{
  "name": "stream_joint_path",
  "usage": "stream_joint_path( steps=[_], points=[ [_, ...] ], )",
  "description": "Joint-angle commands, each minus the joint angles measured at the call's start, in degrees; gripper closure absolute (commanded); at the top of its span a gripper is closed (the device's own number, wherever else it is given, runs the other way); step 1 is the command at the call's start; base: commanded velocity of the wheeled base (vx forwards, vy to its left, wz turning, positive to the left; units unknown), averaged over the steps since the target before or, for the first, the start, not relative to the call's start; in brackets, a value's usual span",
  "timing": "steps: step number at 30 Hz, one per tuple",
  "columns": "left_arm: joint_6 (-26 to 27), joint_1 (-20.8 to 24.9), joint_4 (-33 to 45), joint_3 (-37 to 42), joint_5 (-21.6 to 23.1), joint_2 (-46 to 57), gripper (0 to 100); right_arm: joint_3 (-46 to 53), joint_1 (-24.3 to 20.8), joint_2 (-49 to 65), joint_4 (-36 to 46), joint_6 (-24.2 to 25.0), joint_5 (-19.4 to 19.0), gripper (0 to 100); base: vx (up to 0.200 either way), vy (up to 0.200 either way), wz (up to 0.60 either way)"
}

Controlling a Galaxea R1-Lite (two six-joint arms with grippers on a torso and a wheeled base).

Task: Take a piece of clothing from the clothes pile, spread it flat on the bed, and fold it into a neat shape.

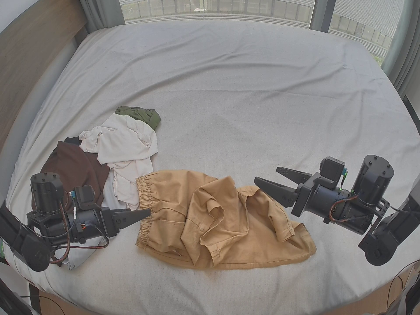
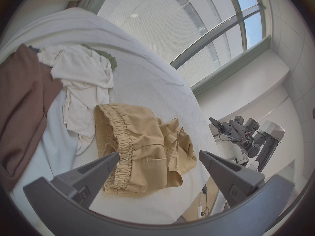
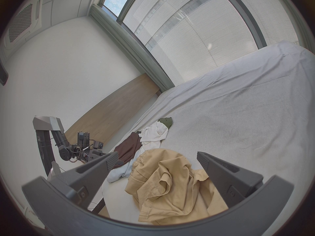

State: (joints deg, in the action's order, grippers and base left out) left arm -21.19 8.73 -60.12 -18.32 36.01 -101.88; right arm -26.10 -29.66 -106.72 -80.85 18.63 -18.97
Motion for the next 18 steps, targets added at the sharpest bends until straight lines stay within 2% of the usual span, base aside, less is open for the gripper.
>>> stream_joint_path(
  steps=[1,13,16,18],
  points=[
    [-0.43,-0.64,-1.31,-0.13,0.02,-4.30,0,0.00,-0.14,-0.77,-0.01,0.01,-0.02,0,0.000,0.000,0.00],
    [-0.79,-0.99,-15.20,0.66,-0.06,-15.46,0,0.00,-0.22,-1.48,-0.01,0.01,-0.02,0,0.000,0.000,0.00],
    [-1.49,-0.99,-17.48,0.83,-0.06,-16.95,0,0.08,-0.22,-1.48,-0.01,0.01,-0.02,0,0.000,0.000,0.00],
    [-3.25,-0.64,-22.32,1.62,0.02,-19.41,0,0.08,-0.22,-1.48,-0.01,0.01,-0.02,0,0.000,0.000,0.00]
  ],
)
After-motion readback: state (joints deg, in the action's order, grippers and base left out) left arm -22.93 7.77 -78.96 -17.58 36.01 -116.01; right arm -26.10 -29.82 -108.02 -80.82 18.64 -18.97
